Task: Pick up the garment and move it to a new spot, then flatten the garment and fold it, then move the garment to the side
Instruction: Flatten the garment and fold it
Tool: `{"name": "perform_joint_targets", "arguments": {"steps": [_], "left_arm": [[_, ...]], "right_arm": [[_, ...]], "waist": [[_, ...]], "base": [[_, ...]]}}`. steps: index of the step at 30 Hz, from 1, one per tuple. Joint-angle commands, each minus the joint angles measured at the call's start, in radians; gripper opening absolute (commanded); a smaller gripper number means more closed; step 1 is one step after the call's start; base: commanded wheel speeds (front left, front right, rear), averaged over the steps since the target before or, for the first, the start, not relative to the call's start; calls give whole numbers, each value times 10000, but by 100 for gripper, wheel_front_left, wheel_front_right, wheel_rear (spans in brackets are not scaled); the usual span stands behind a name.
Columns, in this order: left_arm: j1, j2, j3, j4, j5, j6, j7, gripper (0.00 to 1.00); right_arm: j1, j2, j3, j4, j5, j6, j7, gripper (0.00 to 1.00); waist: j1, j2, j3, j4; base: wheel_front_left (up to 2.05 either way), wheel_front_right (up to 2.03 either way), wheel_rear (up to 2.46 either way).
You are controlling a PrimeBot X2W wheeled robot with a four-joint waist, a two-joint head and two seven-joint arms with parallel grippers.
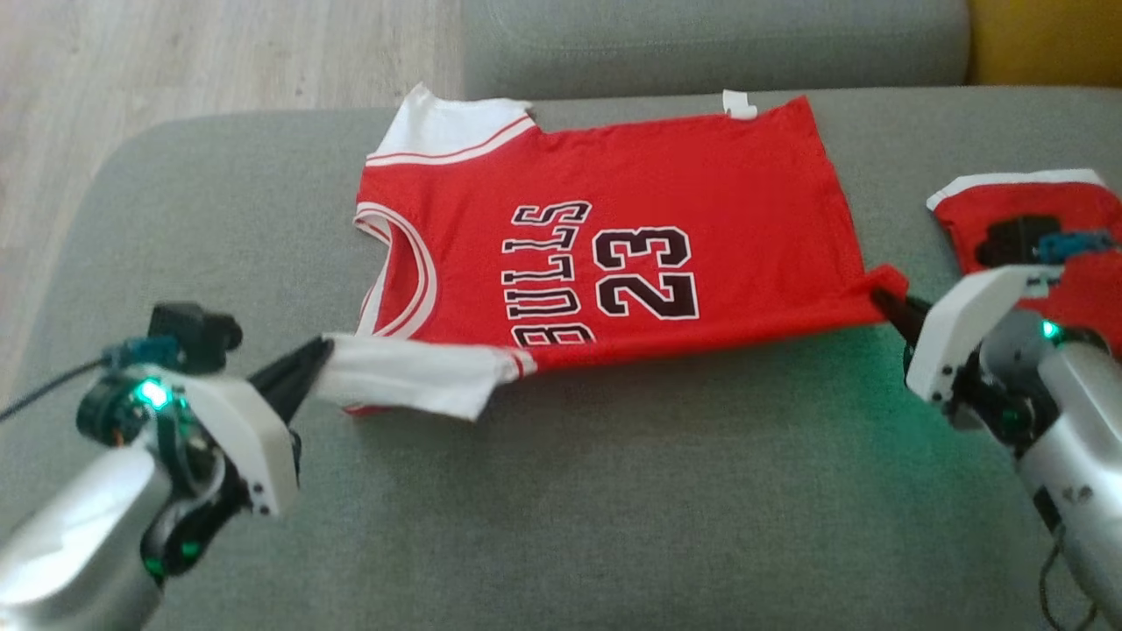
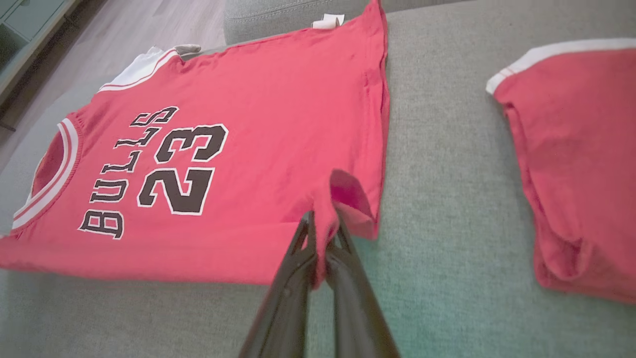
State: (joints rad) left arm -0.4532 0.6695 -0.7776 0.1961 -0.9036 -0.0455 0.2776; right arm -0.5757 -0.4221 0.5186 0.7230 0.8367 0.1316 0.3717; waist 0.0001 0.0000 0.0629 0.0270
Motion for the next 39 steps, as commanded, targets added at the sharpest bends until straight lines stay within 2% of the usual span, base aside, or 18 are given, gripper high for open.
{"name": "perform_joint_targets", "arguments": {"steps": [1, 14, 18, 22, 23, 24, 25, 26, 29, 33, 38, 39], "left_arm": [[-967, 251, 517, 54, 179, -101, 42, 0], [-3641, -651, 35, 2986, 791, -682, 438, 0], [-4263, -845, -131, 3562, 1001, -754, 297, 0], [-4885, -1139, -187, 4233, 1255, -752, -170, 0], [-5064, -1254, -62, 4417, 1295, -642, -510, 28], [-5255, -1369, 95, 4595, 1361, -492, -981, 100], [-5426, -1495, 274, 4797, 1407, -293, -1477, 100], [-5426, -1495, 274, 4797, 1407, -293, -1477, 100], [-5846, -1833, 632, 5265, 1643, 137, -2993, 100], [-6049, -2158, 919, 5687, 1784, 299, -4616, 100], [-5700, -2338, 1259, 5444, 1910, 306, -5326, 100], [-5396, -2155, 1174, 5022, 2519, 587, -5377, 100]], "right_arm": [[-486, -36, -55, -140, -189, -9, 56, 0], [-2233, 1200, -665, 1641, -1181, -9, 208, 0], [-2714, 1496, -630, 2117, -1535, -9, 164, 0], [-3312, 1823, -1154, 2916, -1697, -9, -268, 0], [-3490, 1892, -1246, 3077, -1821, -9, -523, 92], [-3648, 1987, -1353, 3251, -1909, -9, -752, 100], [-3794, 2093, -1445, 3390, -1980, -9, -987, 100], [-3794, 2093, -1445, 3390, -1980, -9, -987, 100], [-4171, 2325, -1785, 3680, -2128, -9, -1940, 100], [-4380, 2601, -2142, 3810, -2263, -9, -3530, 100], [-4095, 2812, -2258, 3584, -2431, -9, -5556, 100], [-3858, 2846, -2175, 3399, -2554, -9, -5983, 100]], "waist": [[-1, 0, 198, -57], [-1, 0, 1247, -406], [-1, 0, 1635, -505], [-1, 0, 1945, -547], [-1, 0, 1994, -559], [-1, 0, 2028, -571], [-1, 0, 2048, -581], [-1, 0, 2048, -581], [-1, 0, 2055, -584], [-1, 0, 1844, -535], [-1, 0, 1368, -360], [-1, 0, 1200, -296]], "base": [[0, 0, 0], [0, 0, 0], [0, 0, 0], [0, 0, 0], [0, 0, 0], [0, 0, 0], [0, 0, 0], [0, 0, 0], [0, 0, 0], [0, 0, 0], [0, 0, 0], [0, 0, 0]]}}
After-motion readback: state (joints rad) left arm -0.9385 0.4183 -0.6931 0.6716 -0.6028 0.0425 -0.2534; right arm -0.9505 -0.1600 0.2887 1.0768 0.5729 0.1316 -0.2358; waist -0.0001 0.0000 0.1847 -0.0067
